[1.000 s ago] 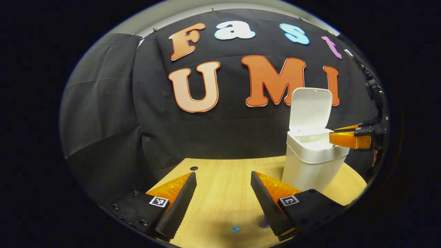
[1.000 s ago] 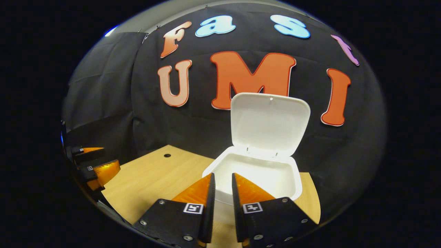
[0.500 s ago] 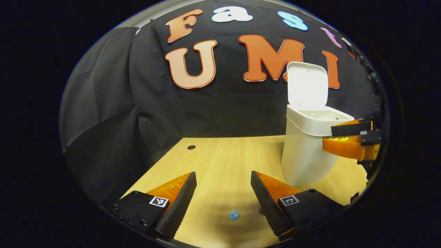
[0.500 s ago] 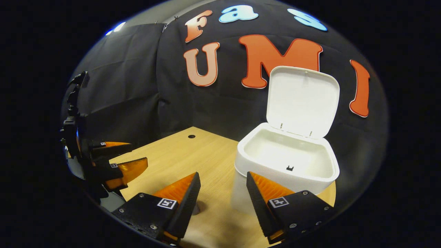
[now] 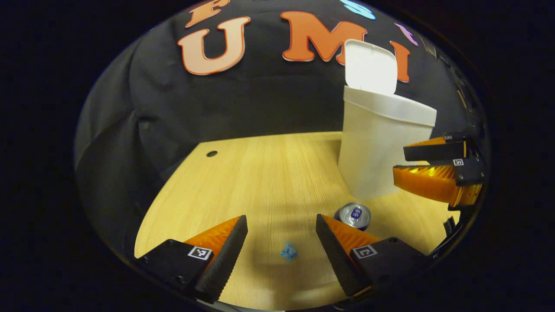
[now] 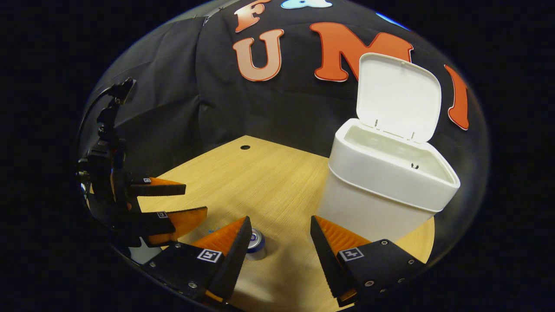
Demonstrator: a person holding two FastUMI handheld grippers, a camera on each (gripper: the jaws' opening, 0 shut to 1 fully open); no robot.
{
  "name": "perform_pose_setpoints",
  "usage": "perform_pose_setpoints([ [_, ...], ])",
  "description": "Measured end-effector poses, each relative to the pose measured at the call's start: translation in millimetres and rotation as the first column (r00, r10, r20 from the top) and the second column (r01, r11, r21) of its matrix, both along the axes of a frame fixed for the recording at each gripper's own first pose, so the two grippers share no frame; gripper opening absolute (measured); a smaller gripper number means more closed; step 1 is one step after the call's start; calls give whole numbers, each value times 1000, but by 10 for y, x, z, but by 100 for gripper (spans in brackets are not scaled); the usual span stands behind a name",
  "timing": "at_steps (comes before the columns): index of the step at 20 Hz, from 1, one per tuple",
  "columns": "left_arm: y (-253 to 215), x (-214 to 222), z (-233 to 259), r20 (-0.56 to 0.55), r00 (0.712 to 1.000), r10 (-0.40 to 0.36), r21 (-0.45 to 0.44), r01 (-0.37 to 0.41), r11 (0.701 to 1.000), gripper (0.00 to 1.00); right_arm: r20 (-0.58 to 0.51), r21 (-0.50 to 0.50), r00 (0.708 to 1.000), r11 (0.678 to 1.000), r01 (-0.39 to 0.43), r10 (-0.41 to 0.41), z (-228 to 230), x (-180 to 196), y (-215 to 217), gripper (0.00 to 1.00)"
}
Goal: Press the lid of the desktop garbage bin to open it, pick up the crumpled paper on the desktop and throw it into the bin, then pick up the pop can on the desktop and drop it into the bin, and finally close the garbage bin lid.
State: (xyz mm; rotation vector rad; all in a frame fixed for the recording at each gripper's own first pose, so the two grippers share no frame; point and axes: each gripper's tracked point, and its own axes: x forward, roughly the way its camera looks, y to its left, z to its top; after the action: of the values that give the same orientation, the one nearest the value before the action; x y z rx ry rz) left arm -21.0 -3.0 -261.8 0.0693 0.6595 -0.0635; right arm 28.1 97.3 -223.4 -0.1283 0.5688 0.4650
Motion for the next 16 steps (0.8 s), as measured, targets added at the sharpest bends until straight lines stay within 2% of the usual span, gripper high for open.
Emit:
perform_pose_setpoints([
  [4,-37,9,-395,-110,991,-72,-30,69,997,100,-48,-27,998,999,39,-40,-216,-69,-37,85],
  [5,-44,15,-460,-130,988,-85,-35,81,996,94,-57,-26,997,999,46,-48,-236,-101,-38,85],
  [6,-53,13,-529,-147,984,-98,-37,93,995,100,-65,-23,996,998,55,-56,-257,-125,-46,85],
  [9,-76,16,-739,-197,972,-129,-32,125,992,100,-97,-25,992,997,78,-80,-324,-210,-60,89],
  [11,-82,-8,-884,-235,963,-132,-35,128,991,100,-114,-30,989,996,87,-90,-370,-278,-58,91],
  [12,-90,-13,-932,-251,959,-134,-43,127,991,94,-127,-31,988,996,89,-92,-395,-311,-55,92],
  [13,-91,-7,-968,-266,955,-133,-49,124,991,94,-139,-29,986,996,90,-93,-427,-344,-46,93],
  [14,-78,-41,-1012,-278,952,-131,-50,122,991,100,-149,-29,984,996,89,-93,-453,-372,-34,93],
  [15,-68,-50,-1035,-290,948,-131,-54,120,991,94,-157,-28,983,996,88,-91,-479,-398,-19,94],
  [16,-68,-80,-1082,-301,944,-133,-62,120,991,94,-163,-26,983,996,86,-89,-498,-410,2,95],
])
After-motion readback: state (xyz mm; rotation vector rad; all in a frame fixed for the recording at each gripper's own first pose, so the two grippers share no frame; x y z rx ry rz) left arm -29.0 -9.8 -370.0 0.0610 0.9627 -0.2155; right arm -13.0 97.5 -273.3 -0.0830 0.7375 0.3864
